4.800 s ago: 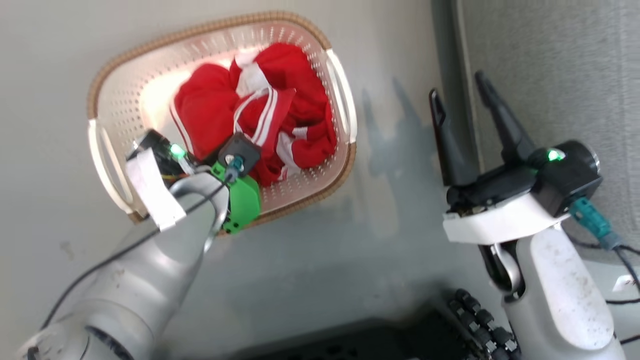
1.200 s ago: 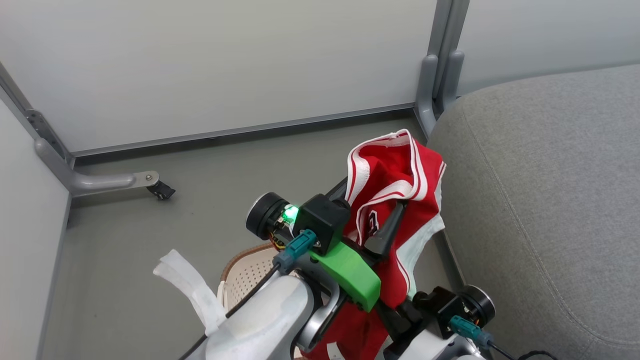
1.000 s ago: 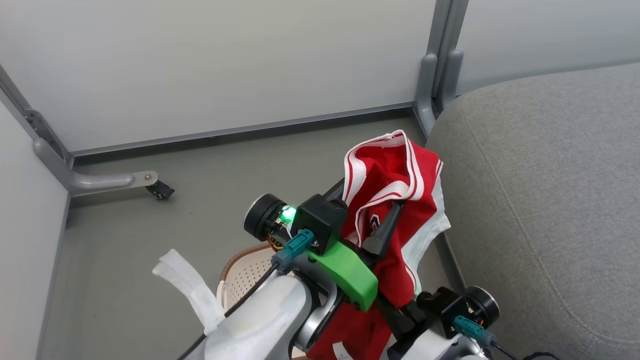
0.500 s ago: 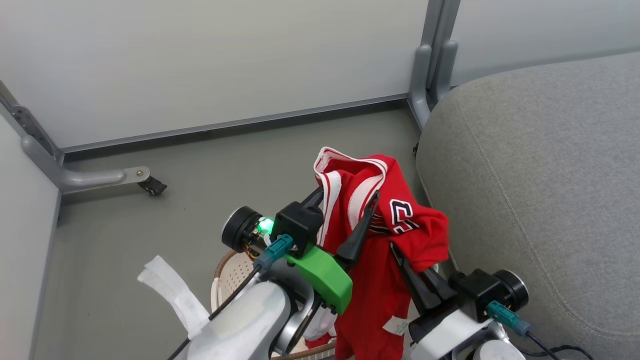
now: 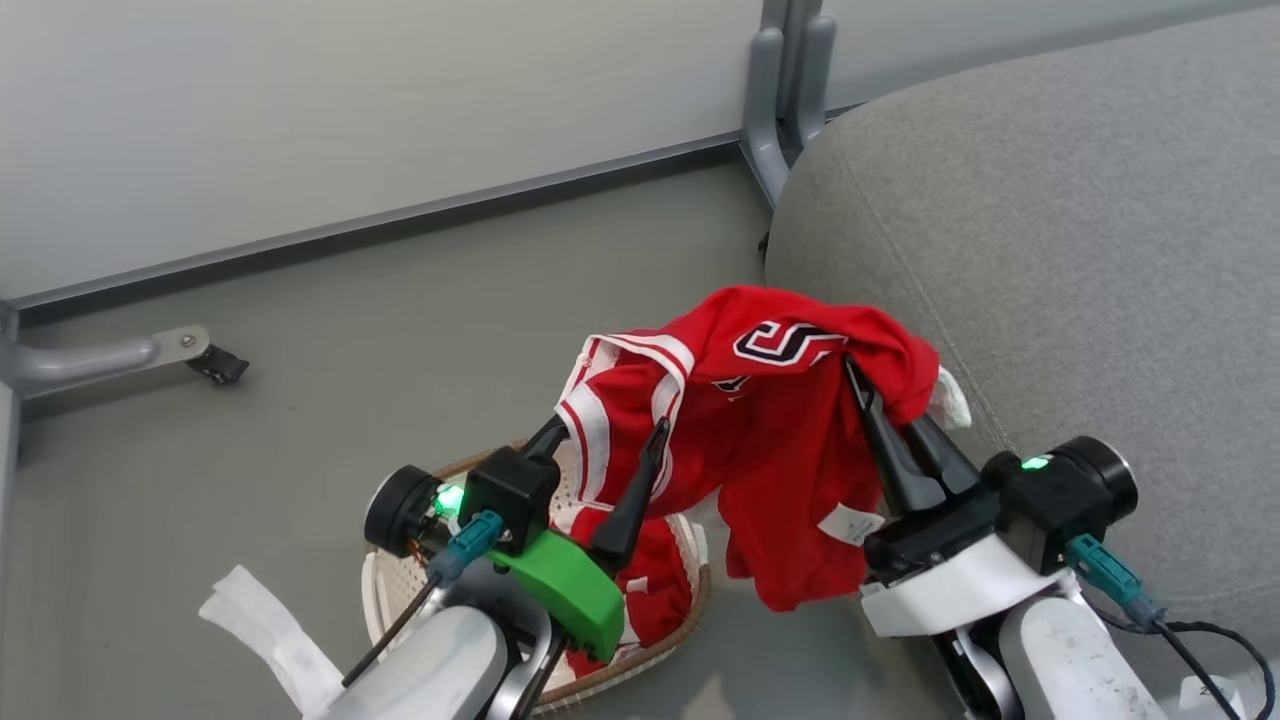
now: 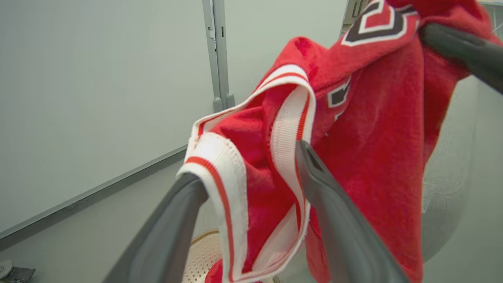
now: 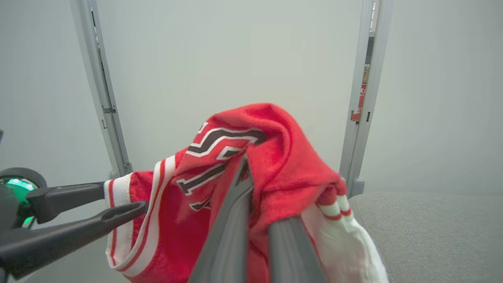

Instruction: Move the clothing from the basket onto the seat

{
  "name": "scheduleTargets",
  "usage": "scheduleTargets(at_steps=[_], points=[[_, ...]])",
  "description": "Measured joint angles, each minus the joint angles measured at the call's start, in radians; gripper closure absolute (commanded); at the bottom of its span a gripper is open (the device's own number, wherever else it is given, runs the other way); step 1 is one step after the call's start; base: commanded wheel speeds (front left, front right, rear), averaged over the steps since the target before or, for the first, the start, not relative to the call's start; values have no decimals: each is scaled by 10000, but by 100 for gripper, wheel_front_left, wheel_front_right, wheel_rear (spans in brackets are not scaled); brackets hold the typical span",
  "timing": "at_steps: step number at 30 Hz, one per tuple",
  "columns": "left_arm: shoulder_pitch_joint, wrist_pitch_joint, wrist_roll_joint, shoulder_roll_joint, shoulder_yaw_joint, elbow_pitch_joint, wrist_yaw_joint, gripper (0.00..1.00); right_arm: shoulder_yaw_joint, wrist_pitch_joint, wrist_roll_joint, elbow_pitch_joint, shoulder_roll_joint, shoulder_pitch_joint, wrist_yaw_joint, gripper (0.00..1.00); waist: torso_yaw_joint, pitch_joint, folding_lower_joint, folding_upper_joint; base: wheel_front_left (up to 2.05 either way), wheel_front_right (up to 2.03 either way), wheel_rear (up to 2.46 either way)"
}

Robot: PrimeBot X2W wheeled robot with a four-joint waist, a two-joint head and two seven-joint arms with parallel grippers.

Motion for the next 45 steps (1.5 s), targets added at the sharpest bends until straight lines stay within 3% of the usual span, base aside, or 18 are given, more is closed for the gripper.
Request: scheduleTargets(at_steps=[15, 32, 40, 45], points=[[594, -698, 2, 543, 31, -238, -21, 0, -437, 0, -512, -888, -4, -162, 0, 100, -1358, 770, 0, 0, 0, 0, 0], [644, -355, 282, 1444, -706, -913, -972, 0, -784, 0, 52, -1507, -15, 332, 0, 100, -3284, 1565, 0, 0, 0, 0, 0], [-125, -238, 961, 1822, -1145, -1281, -1519, 0, -1290, -2, -31, -1806, -23, -277, 0, 100, -3656, 2510, 0, 0, 0, 0, 0], [-699, -393, 1538, 2050, -1482, -1492, -1927, 0, -2171, -2, 127, -1988, -616, -1605, 2, 100, -3577, 3378, 1, 0, 0, 0, 0]])
